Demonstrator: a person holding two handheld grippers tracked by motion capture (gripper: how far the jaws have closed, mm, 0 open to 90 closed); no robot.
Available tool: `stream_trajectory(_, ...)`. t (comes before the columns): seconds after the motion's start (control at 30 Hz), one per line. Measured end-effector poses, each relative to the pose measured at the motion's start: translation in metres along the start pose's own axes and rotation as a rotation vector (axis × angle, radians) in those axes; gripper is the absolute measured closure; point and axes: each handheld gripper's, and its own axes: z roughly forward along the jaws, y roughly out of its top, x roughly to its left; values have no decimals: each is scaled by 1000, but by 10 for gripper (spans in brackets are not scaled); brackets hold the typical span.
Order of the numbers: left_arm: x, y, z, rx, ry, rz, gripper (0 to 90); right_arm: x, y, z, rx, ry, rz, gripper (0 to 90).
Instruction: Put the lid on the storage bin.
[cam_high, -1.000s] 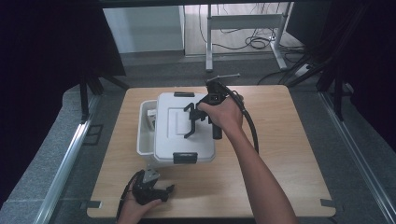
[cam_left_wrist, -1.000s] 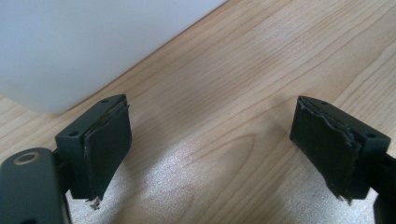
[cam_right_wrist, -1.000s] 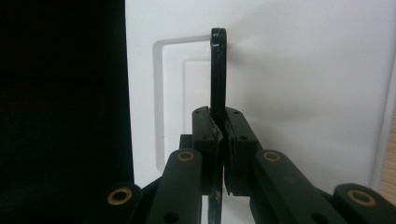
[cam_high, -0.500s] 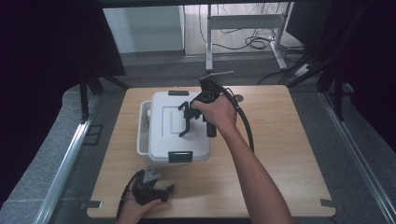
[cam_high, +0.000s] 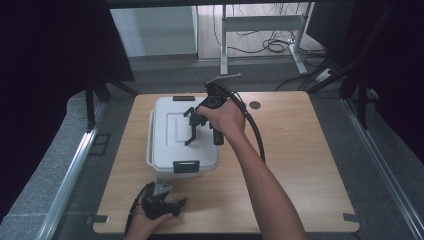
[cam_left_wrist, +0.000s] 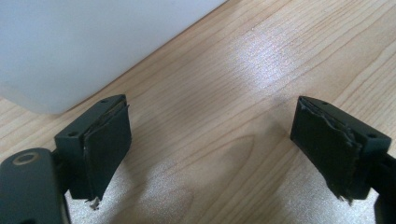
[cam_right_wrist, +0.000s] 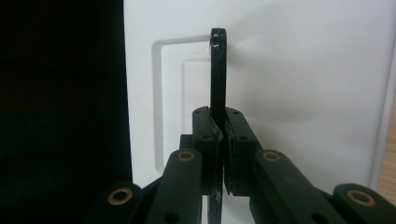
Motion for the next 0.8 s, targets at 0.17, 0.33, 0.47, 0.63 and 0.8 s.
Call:
stream_trajectory(0.17, 0, 0, 0, 0, 0, 0, 122, 3, 2, 3, 1, 1, -4, 847)
stream_trajectory(0.33, 0, 0, 0, 0, 1, 0, 122, 7, 5, 7, 1, 0, -3, 847)
stream_trajectory(0.47, 0, 0, 0, -3, 0, -6, 122, 8, 6, 11, -3, 0, -4, 847)
stream_trajectory(0.63, 0, 0, 0, -3, -2, -2, 122, 8, 9, 16, 3, -3, -4, 847)
stream_trajectory(0.8, 0, 0, 0, -3, -2, -2, 122, 9, 10, 21, 2, -1, -3, 847)
